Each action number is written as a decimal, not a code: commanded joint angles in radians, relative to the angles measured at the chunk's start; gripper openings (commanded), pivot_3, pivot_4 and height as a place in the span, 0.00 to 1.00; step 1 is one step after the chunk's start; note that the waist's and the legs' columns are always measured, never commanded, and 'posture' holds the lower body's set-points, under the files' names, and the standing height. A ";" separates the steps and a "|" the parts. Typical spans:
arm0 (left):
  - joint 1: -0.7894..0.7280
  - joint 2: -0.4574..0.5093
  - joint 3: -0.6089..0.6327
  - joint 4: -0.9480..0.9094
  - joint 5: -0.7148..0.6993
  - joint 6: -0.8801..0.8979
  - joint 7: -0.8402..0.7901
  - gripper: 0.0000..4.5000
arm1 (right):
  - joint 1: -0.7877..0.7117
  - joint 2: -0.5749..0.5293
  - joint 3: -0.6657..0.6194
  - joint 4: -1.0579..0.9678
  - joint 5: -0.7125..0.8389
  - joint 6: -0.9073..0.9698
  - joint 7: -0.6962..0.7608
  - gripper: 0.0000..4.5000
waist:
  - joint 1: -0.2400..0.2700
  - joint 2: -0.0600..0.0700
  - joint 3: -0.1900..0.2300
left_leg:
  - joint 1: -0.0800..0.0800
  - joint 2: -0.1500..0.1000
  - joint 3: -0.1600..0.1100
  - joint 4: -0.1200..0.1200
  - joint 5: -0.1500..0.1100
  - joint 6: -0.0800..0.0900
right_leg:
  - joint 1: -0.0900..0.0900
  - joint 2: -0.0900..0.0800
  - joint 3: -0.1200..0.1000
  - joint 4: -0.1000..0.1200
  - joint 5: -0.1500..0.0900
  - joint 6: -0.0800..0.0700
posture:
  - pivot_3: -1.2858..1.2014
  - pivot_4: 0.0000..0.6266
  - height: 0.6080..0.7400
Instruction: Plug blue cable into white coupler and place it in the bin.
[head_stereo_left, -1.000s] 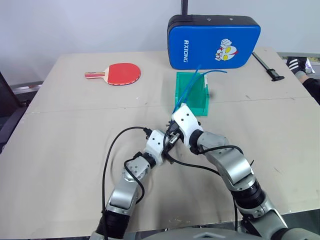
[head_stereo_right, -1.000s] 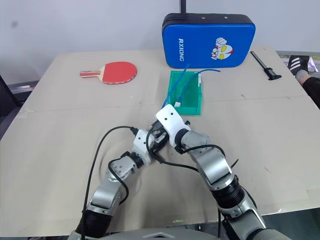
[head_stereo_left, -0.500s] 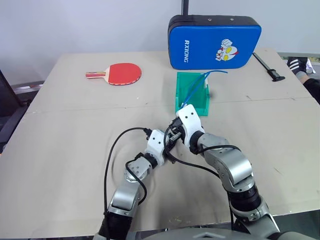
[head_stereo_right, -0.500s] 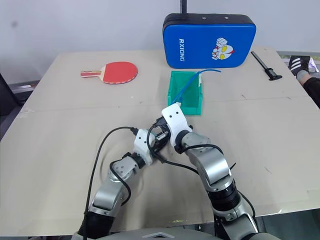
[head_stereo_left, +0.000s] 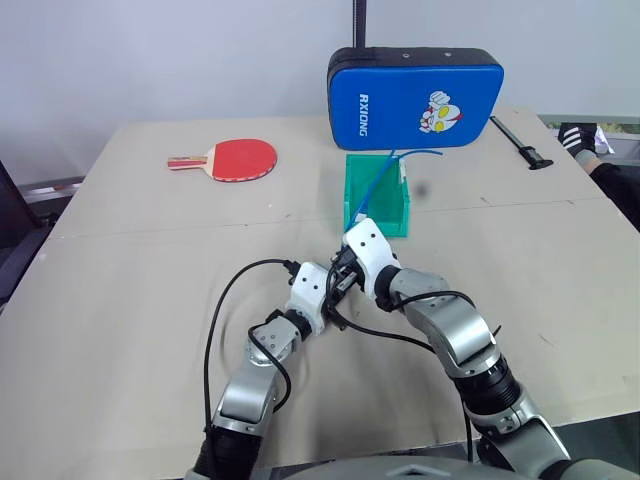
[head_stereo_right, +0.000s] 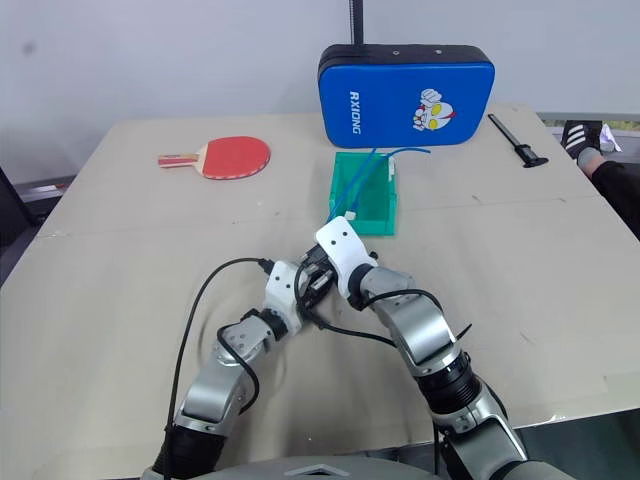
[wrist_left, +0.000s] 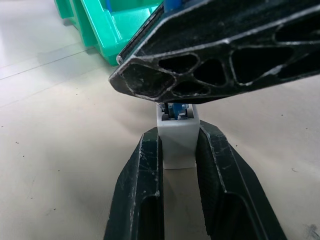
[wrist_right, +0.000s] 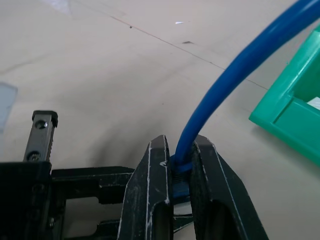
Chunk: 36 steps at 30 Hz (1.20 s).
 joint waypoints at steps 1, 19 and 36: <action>-0.002 -0.018 -0.052 -0.017 -0.010 -0.006 -0.020 0.07 | 0.102 -0.031 0.080 0.214 -0.002 0.061 0.028 0.00 | 0.000 0.000 0.000 | 0.000 0.000 0.000 0.000 0.000 0.000 | 0.000 0.000 0.000 0.000 0.000 0.000 | 0.52 0.24 1.00; 0.132 0.245 0.129 -0.382 -0.196 0.109 -0.201 0.99 | 0.012 -0.173 -0.091 -0.138 0.120 -0.097 0.176 0.00 | 0.005 -0.001 0.032 | -0.010 0.000 -0.004 -0.007 0.000 -0.001 | -0.009 -0.008 -0.002 -0.003 0.000 -0.001 | 0.52 0.24 1.00; -0.252 0.646 0.573 -0.547 -0.900 0.740 -0.195 0.99 | -0.682 -0.237 -0.405 0.724 0.295 -0.142 0.347 0.00 | -0.003 -0.015 0.055 | -0.024 -0.001 -0.005 -0.006 0.007 -0.012 | -0.018 0.003 -0.005 -0.005 0.002 0.000 | 0.52 0.24 1.00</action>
